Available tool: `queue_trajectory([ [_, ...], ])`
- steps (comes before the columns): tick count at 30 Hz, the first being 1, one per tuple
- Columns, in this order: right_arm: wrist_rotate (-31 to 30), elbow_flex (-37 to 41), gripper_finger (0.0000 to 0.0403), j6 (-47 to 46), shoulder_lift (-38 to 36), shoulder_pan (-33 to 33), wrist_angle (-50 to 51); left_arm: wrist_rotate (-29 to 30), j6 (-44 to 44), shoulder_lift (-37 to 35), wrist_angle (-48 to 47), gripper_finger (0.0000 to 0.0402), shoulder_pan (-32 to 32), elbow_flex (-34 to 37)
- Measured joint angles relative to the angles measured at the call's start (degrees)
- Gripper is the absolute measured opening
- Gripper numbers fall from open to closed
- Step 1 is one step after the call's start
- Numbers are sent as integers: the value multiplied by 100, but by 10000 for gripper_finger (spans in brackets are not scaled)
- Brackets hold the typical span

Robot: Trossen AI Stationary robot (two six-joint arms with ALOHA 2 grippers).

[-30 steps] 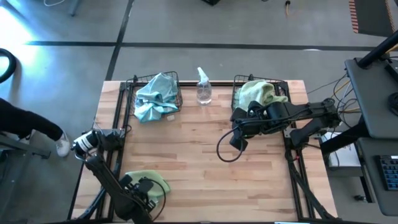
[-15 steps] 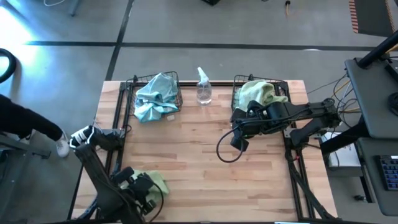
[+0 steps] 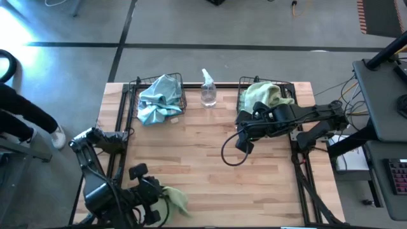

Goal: Sort microfiber towel by color & place in baskets
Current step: Put the green microfiber cloth into the right wire basket

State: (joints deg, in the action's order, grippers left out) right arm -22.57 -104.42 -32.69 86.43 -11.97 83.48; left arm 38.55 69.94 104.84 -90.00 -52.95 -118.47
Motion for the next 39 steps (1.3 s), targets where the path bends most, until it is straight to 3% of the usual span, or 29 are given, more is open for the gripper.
queue_trajectory([
  [10,0,0,82,-3,0,0,-524,513,-1641,0,-2,1,397,-872],
  [18,11,0,82,42,0,0,-1164,900,-2349,1,20,1,728,-1664],
  [23,19,0,82,110,0,0,-1480,913,-2606,-152,177,1,926,-1603],
  [30,24,0,82,358,0,0,-2739,933,-2980,-190,204,1,1376,-1651],
  [34,1,0,82,422,0,0,-3189,1209,-3247,-213,224,1,1627,-1651],
  [39,-451,0,82,423,0,-2,-3376,1524,-3661,-297,317,1,1937,-1651],
])
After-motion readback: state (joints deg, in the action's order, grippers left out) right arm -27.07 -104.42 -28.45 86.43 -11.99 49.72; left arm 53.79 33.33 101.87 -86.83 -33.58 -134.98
